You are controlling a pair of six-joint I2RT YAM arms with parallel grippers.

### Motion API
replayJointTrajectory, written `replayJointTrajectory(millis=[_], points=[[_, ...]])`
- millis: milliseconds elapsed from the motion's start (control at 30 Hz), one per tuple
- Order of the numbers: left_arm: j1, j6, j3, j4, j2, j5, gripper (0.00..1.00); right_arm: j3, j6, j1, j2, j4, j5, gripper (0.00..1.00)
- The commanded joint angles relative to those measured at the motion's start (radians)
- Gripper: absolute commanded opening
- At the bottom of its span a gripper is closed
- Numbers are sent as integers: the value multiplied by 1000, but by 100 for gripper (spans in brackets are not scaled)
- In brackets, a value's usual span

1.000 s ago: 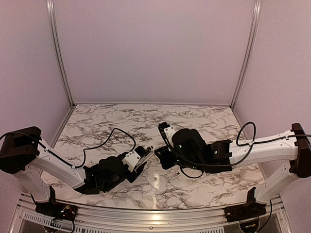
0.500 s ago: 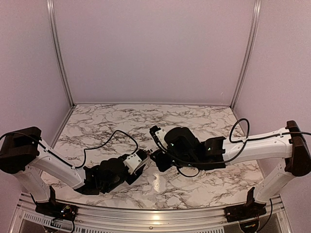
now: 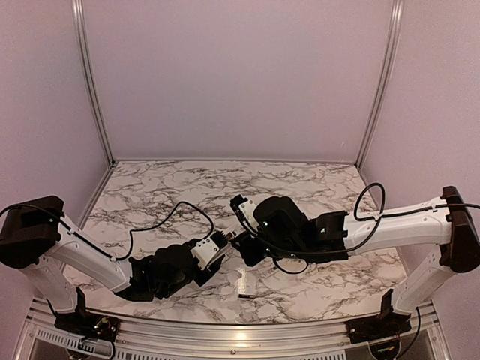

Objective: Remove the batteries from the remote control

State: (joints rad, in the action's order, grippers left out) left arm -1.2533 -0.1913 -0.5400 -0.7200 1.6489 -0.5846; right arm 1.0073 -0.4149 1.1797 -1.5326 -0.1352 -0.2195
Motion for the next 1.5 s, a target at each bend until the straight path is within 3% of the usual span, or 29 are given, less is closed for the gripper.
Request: replayJointTrajectory(millis=[0, 700, 1167, 1467], points=[[-20, -12, -29, -87, -1, 25, 0, 16, 1, -7, -25, -68, -49, 0], [-19, -24, -34, -78, 14, 6, 0, 0, 15, -7, 56, -91, -101, 0], [-15, -57, -35, -29, 37, 29, 0, -121, 9, -43, 335, -178, -187, 0], [4, -45, -56, 92, 49, 168, 0, -177, -5, -68, 446, -196, -212, 0]])
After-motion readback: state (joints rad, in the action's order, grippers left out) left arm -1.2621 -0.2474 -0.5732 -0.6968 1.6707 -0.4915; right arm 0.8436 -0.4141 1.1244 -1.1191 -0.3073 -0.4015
